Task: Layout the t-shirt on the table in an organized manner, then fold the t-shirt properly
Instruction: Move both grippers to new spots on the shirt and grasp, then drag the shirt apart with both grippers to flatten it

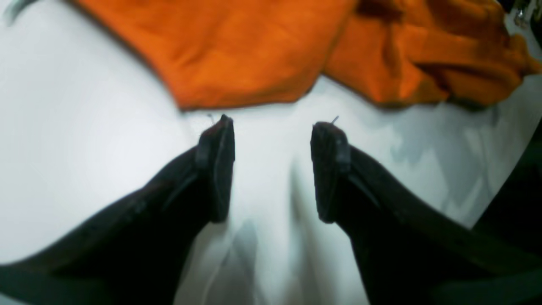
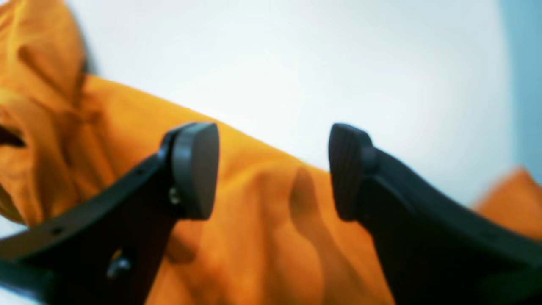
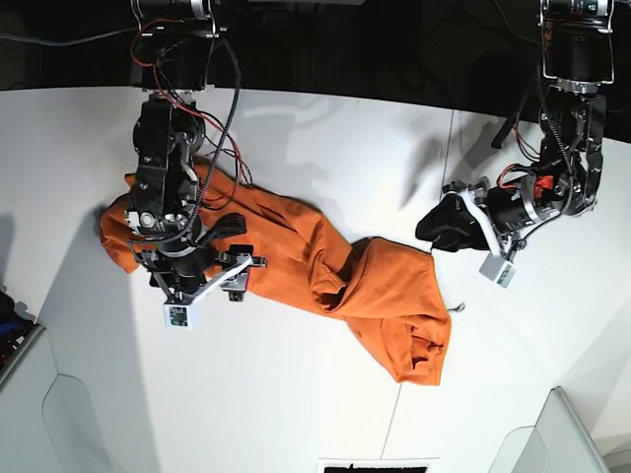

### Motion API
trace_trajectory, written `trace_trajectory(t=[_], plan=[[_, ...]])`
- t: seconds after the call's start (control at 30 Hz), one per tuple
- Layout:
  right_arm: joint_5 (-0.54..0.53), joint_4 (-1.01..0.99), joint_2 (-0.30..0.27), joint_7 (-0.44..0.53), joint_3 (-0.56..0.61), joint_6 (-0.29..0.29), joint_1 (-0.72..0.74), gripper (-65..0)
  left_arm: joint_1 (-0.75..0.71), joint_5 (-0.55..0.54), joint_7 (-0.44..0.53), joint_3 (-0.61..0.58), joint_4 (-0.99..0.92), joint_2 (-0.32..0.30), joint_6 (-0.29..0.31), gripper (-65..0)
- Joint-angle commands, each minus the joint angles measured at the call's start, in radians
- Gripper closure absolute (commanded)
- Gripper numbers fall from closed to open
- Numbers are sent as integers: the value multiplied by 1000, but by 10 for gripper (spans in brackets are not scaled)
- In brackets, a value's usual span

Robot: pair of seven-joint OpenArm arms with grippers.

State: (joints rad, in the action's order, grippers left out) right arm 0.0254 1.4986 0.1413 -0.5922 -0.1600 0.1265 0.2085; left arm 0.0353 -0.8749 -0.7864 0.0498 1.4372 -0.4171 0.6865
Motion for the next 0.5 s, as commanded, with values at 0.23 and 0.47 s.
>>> trace_trajectory(t=[0.23,0.47], plan=[[-19,90,-68,-3,-5,0,-134,-401,40,-24,0,7,14,80,2,-318],[-45,93,-80,14,-5,1,-171,-401,40,-57,-3,-30,14,142,10,-318]])
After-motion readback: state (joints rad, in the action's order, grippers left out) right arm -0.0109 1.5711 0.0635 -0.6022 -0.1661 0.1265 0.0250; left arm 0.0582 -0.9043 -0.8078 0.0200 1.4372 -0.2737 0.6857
